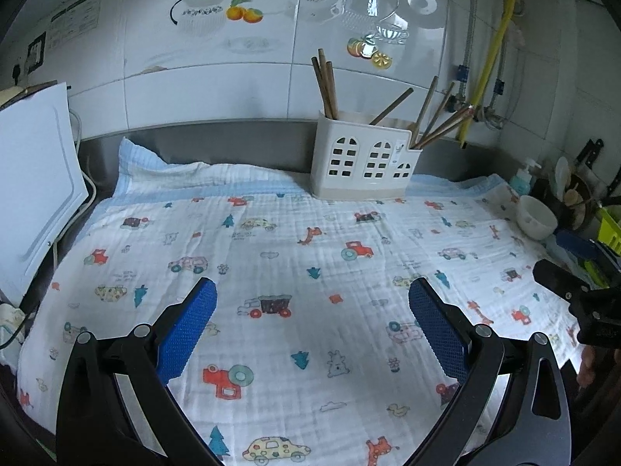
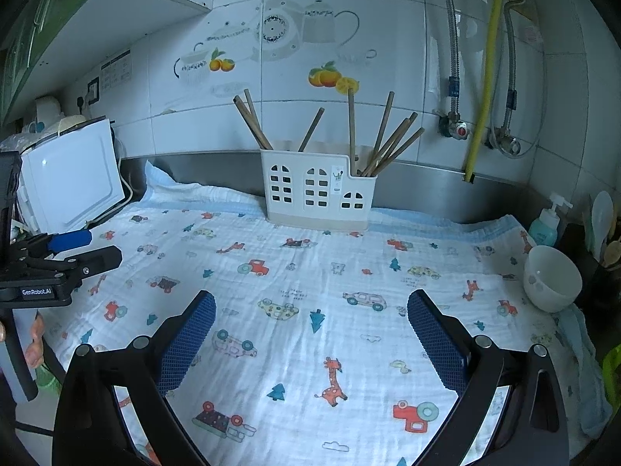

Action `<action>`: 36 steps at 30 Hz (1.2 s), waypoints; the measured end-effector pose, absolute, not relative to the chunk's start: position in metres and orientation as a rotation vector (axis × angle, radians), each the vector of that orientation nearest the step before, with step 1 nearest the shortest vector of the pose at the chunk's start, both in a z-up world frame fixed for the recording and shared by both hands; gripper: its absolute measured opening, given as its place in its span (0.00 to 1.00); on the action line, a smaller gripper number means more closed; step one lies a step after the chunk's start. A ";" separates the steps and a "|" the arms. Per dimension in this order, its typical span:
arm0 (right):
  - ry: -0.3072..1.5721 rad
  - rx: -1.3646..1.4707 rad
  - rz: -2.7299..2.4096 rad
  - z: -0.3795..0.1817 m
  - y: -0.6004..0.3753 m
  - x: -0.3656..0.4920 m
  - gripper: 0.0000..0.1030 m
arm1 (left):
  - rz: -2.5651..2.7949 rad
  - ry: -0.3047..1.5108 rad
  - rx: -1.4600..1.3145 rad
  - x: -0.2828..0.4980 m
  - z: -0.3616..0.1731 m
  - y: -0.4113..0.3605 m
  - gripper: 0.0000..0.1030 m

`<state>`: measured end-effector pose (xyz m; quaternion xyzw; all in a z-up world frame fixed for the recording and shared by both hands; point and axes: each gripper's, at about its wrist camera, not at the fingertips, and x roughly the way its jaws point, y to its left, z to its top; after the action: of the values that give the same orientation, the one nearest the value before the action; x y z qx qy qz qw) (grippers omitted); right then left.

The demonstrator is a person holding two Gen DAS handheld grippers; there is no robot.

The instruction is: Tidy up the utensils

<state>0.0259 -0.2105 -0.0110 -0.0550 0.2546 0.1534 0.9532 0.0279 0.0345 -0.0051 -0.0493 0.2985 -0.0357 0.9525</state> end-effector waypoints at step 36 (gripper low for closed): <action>0.550 -0.105 0.272 -0.020 -0.211 0.033 0.93 | -0.121 0.628 -0.138 0.025 -0.018 0.033 0.95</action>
<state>0.0326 -0.2111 -0.0197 -0.0517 0.2706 0.1340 0.9519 0.0255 0.0329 -0.0176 -0.0677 0.3086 -0.0592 0.9469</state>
